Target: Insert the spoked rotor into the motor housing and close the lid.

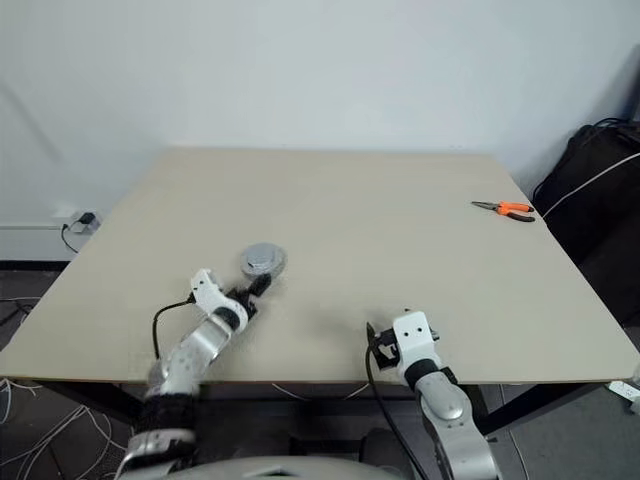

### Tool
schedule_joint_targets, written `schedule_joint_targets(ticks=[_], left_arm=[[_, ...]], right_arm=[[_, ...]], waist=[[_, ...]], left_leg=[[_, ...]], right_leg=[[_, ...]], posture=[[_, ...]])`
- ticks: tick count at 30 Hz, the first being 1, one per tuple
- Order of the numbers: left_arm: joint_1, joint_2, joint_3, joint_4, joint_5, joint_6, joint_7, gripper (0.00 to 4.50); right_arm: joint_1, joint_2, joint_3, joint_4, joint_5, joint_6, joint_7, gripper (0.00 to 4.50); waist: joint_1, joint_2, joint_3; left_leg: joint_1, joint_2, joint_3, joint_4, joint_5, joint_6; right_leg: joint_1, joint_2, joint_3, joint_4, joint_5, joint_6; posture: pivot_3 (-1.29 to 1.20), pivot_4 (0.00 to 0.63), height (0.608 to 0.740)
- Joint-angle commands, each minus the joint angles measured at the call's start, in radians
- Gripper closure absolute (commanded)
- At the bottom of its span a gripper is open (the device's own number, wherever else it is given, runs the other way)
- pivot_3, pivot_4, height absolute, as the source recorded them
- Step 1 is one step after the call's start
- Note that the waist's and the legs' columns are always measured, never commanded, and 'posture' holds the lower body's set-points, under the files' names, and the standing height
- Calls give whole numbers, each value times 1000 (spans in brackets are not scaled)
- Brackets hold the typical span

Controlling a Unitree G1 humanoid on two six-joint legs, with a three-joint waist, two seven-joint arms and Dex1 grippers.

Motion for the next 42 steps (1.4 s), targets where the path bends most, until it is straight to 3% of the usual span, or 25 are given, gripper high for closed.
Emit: schedule_joint_targets(ticks=[1,7,15,23,42], left_arm=[[95,70,-130,-97,161,-101,-112,34],[244,76,-243,-166,413,-475,-142,34],[333,-10,-273,-89,642,-856,5,34],[318,-10,-278,-28,724,-988,19,34],[284,-27,-292,61,778,-1061,44,34]], right_arm=[[-14,19,-18,-29,17,16,6,0],[-4,67,-68,-14,-14,-59,-75,0],[75,115,-99,38,-120,-308,-206,0],[113,145,-137,121,-145,-450,-263,0],[96,171,-150,187,-146,-475,-284,0]], waist=[[2,1,0],[12,3,2],[36,3,2],[36,2,3],[36,2,2]], left_leg=[[0,0,0,0,0,0],[-6,-1,0,-3,0,0],[-7,-1,4,-14,1,-2],[-6,-1,3,-15,1,-1],[-5,-1,3,-13,1,-1]], right_leg=[[0,-1,0,0,0,0],[-8,-3,1,0,0,0],[-15,-4,2,-2,-2,-4],[-14,-4,0,-1,-3,-4],[-12,-3,-4,-1,-3,-4]], posture=[[0,0,740],[0,0,740],[0,0,740],[0,0,740],[0,0,740]])
